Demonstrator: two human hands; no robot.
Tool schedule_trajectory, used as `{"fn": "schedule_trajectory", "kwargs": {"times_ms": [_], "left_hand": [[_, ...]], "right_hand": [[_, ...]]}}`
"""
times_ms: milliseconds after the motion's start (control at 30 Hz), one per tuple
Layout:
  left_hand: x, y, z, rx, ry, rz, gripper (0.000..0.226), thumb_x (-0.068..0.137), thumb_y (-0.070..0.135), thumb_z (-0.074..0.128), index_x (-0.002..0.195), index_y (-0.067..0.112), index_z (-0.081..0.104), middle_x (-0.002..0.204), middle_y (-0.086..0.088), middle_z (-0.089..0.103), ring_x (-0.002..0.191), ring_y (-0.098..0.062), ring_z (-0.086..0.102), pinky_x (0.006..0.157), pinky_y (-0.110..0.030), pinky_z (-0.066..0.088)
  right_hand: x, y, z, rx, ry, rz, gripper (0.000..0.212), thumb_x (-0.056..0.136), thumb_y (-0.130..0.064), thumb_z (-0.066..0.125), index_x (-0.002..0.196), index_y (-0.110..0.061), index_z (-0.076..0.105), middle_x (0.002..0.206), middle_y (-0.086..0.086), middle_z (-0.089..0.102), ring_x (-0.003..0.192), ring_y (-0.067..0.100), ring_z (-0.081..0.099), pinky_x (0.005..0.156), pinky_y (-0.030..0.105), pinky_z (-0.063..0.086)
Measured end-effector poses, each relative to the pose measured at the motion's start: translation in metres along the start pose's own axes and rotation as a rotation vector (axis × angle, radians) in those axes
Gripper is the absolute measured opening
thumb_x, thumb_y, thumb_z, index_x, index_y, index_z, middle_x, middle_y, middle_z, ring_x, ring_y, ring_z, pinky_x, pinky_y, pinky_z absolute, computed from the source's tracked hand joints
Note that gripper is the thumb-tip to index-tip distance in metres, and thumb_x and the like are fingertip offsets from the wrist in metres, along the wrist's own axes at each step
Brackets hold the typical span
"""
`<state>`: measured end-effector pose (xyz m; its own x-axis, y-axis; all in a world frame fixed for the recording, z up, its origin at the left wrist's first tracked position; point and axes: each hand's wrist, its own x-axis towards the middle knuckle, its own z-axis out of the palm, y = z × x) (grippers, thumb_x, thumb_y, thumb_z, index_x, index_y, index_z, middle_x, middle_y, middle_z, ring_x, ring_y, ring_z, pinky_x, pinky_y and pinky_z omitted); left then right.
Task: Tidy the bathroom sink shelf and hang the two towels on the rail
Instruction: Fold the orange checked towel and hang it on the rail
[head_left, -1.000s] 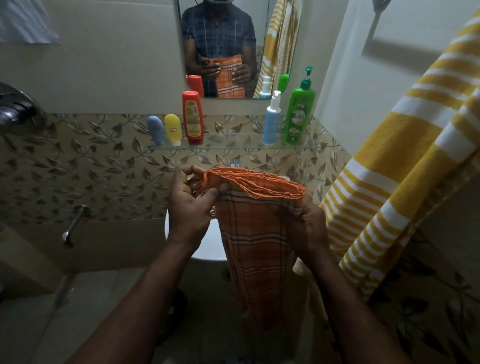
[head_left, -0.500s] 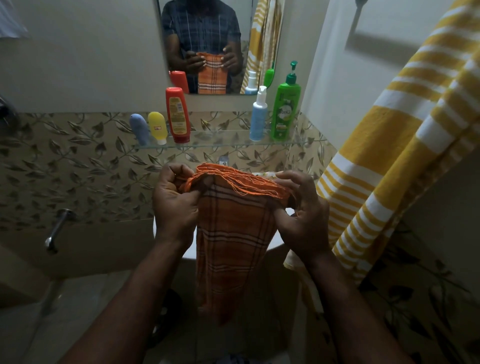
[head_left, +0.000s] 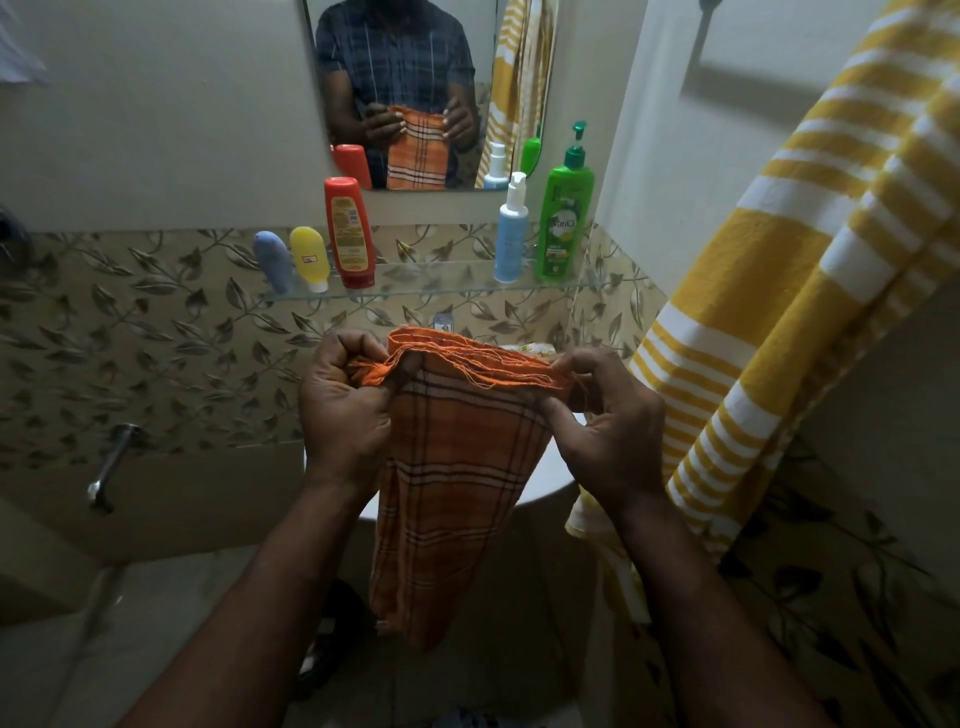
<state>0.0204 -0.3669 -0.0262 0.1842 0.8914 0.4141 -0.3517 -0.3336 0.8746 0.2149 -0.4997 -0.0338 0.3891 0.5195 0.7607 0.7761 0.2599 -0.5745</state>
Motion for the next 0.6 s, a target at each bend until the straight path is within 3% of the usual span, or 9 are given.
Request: {"fn": "schedule_trajectory", "kwargs": {"times_ms": [200, 600], "left_hand": [[-0.0007, -0.0021, 0.0011, -0.026, 0.002, 0.002, 0.030, 0.077, 0.011, 0.083, 0.079, 0.033, 0.063, 0.083, 0.010, 0.061, 0.075, -0.012, 0.055, 0.071, -0.032, 0.052], [0.0013, -0.0060, 0.0006, -0.002, -0.014, 0.010, 0.033, 0.082, 0.007, 0.084, 0.084, 0.029, 0.060, 0.083, 0.009, 0.059, 0.072, -0.009, 0.053, 0.069, -0.033, 0.051]], "right_hand": [[0.0004, -0.0016, -0.0023, -0.041, 0.011, 0.013, 0.035, 0.081, -0.010, 0.090, 0.108, -0.008, 0.069, 0.098, 0.000, 0.075, 0.083, 0.011, 0.075, 0.073, 0.017, 0.059], [0.0032, -0.0005, -0.0062, -0.055, -0.018, -0.043, 0.026, 0.082, -0.002, 0.087, 0.101, -0.010, 0.071, 0.110, 0.003, 0.074, 0.087, 0.011, 0.072, 0.064, 0.020, 0.060]]}}
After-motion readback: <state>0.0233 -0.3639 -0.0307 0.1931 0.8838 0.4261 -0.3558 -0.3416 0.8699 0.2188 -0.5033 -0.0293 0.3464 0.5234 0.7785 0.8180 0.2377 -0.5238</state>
